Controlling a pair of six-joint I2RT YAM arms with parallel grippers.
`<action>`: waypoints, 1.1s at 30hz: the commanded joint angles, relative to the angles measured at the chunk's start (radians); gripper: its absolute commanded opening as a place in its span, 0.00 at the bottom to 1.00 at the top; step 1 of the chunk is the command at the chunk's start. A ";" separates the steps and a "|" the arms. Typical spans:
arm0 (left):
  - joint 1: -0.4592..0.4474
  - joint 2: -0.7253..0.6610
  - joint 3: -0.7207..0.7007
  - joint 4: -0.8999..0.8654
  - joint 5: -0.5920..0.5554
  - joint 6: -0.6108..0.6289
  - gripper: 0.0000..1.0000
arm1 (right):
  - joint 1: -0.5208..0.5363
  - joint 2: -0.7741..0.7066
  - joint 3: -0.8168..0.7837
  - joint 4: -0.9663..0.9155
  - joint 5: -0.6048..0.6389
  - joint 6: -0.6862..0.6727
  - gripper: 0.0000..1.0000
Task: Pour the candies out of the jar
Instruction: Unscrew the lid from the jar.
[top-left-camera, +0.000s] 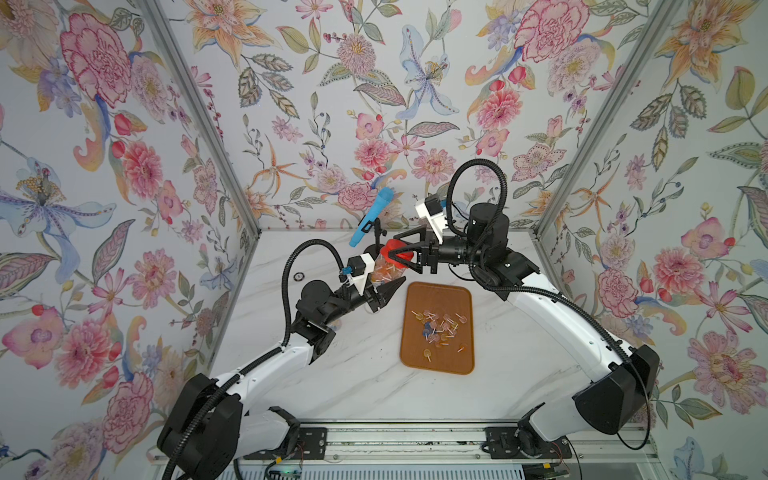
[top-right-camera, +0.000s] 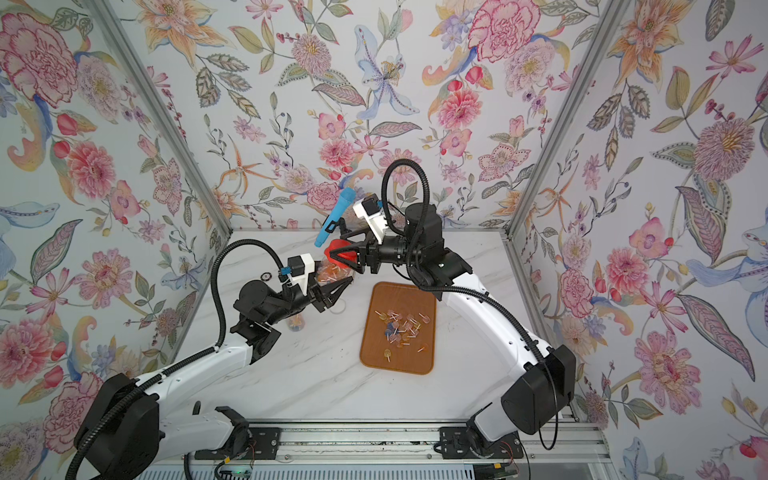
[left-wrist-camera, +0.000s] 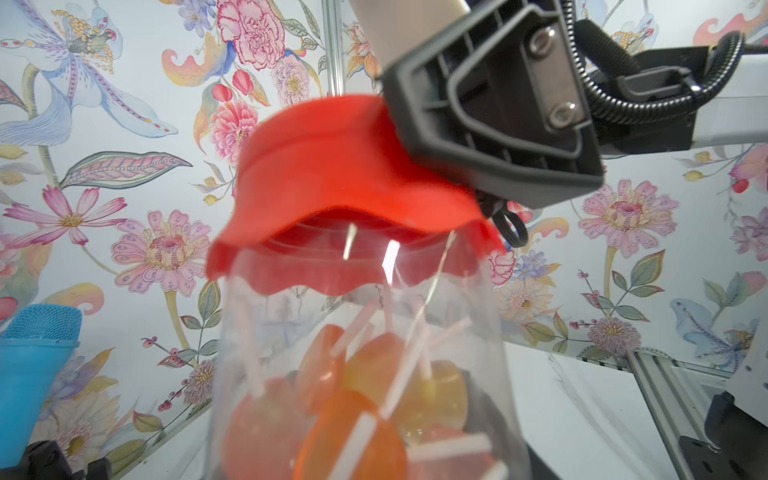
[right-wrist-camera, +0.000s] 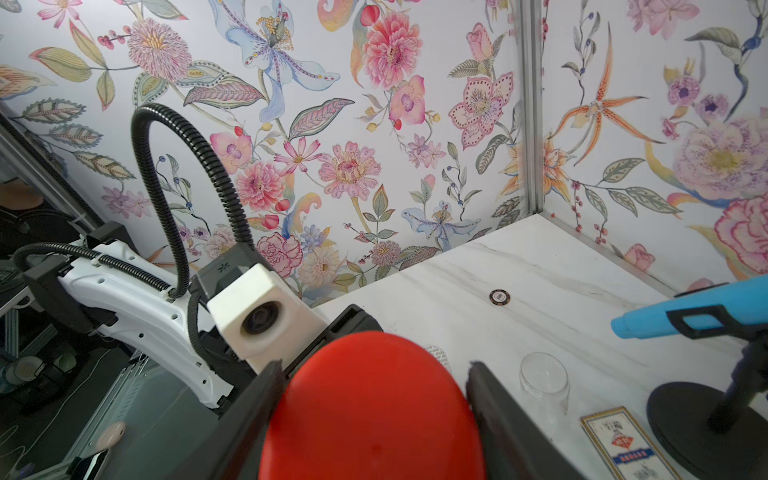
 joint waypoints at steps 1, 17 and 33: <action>-0.002 -0.003 0.043 0.041 0.098 -0.043 0.00 | 0.021 -0.021 -0.016 -0.016 -0.103 -0.041 0.54; -0.050 -0.032 0.003 -0.185 -0.352 0.191 0.00 | 0.019 0.008 -0.009 -0.033 0.332 0.308 0.91; -0.107 -0.050 -0.006 -0.224 -0.497 0.286 0.00 | 0.092 0.052 -0.016 -0.069 0.452 0.366 0.79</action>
